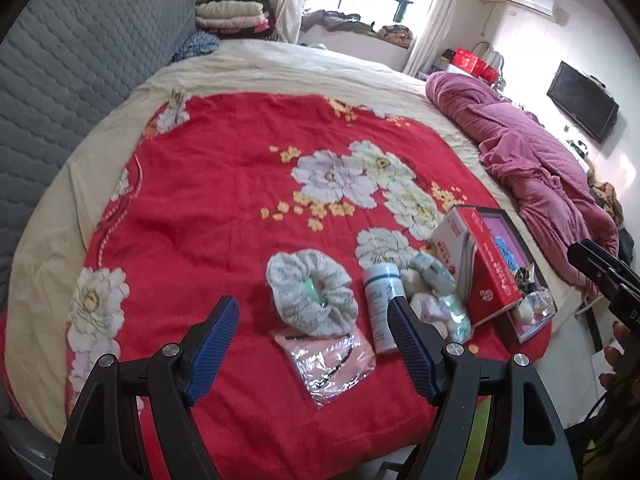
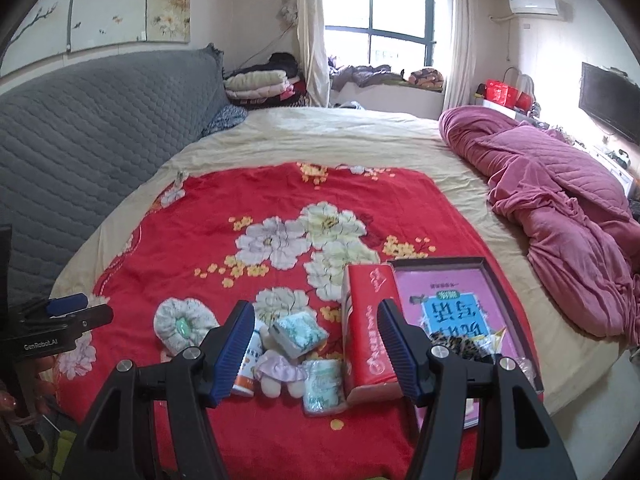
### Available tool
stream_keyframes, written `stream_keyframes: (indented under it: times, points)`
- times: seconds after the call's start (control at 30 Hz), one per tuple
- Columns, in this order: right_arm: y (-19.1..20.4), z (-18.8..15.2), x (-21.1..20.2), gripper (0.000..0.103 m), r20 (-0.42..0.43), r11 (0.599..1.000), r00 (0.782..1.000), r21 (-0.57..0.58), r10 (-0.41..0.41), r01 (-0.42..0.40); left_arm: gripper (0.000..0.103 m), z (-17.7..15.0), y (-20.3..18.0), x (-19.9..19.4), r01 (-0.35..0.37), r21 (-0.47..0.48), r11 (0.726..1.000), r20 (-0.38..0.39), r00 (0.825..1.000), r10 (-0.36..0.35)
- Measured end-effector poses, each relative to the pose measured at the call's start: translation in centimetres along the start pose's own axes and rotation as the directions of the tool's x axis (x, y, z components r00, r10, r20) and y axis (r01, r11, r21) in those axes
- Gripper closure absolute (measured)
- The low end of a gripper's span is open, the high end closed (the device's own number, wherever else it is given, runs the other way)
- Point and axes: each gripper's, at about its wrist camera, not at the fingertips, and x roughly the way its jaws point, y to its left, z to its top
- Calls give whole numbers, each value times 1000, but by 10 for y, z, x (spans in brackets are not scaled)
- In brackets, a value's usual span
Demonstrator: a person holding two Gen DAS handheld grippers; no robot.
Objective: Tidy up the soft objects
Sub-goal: 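Withdraw both tools from the box lid back toward the pile, then move both tools toward the white floral scrunchie and vitamin bottle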
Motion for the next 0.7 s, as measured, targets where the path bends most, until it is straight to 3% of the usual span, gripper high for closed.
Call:
stream_keyframes:
  times: [0.7]
  points:
    - [40, -39, 86, 40, -163, 997, 986, -67, 31, -42, 25, -19, 30, 64, -12, -62, 998, -119, 993, 5]
